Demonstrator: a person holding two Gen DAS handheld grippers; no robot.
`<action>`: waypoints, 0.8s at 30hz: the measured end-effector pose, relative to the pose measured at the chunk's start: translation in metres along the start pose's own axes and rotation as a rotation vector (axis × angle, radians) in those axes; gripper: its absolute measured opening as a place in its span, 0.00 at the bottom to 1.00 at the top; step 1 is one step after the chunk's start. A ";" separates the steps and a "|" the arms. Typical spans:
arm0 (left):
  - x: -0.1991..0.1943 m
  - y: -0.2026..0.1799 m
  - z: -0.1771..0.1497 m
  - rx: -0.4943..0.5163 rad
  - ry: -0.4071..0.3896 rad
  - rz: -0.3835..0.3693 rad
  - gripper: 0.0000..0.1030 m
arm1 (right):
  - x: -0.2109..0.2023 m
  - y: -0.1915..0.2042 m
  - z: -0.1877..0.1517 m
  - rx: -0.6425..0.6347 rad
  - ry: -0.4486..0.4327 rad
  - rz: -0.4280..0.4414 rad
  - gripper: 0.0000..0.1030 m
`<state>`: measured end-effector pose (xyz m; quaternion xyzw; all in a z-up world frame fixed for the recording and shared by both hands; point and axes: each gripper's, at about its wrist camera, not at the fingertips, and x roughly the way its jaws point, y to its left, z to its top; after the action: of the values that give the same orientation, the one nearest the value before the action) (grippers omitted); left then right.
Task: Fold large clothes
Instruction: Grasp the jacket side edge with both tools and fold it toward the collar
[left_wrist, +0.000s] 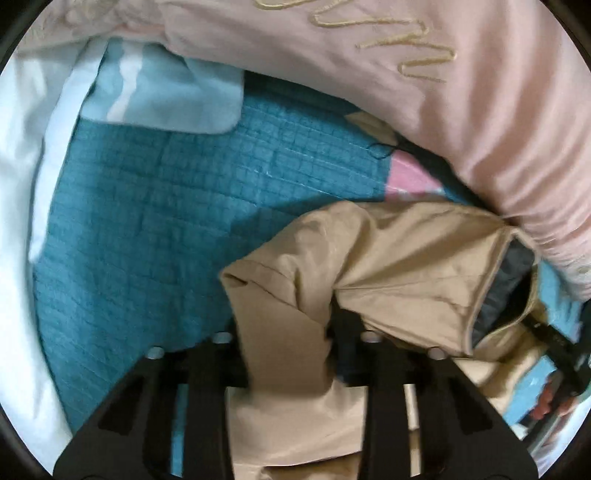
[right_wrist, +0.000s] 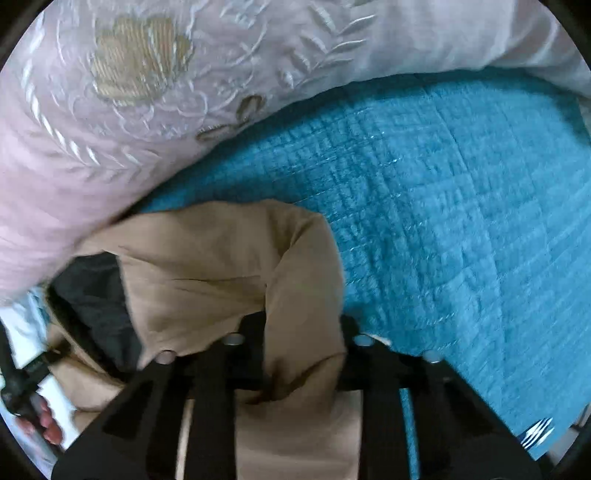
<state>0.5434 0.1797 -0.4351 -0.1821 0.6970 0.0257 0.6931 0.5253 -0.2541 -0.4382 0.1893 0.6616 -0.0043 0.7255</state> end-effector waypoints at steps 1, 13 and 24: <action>-0.001 -0.001 -0.001 0.005 -0.001 0.001 0.23 | -0.002 -0.001 -0.001 0.001 -0.005 0.000 0.16; -0.026 -0.028 -0.029 0.070 -0.038 0.049 0.17 | -0.036 0.001 -0.008 -0.068 0.009 -0.008 0.12; -0.066 -0.058 -0.046 0.111 -0.073 0.068 0.16 | -0.082 0.004 -0.028 -0.104 -0.025 -0.012 0.12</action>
<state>0.5146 0.1271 -0.3562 -0.1187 0.6773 0.0171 0.7259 0.4891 -0.2626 -0.3599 0.1471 0.6529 0.0234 0.7426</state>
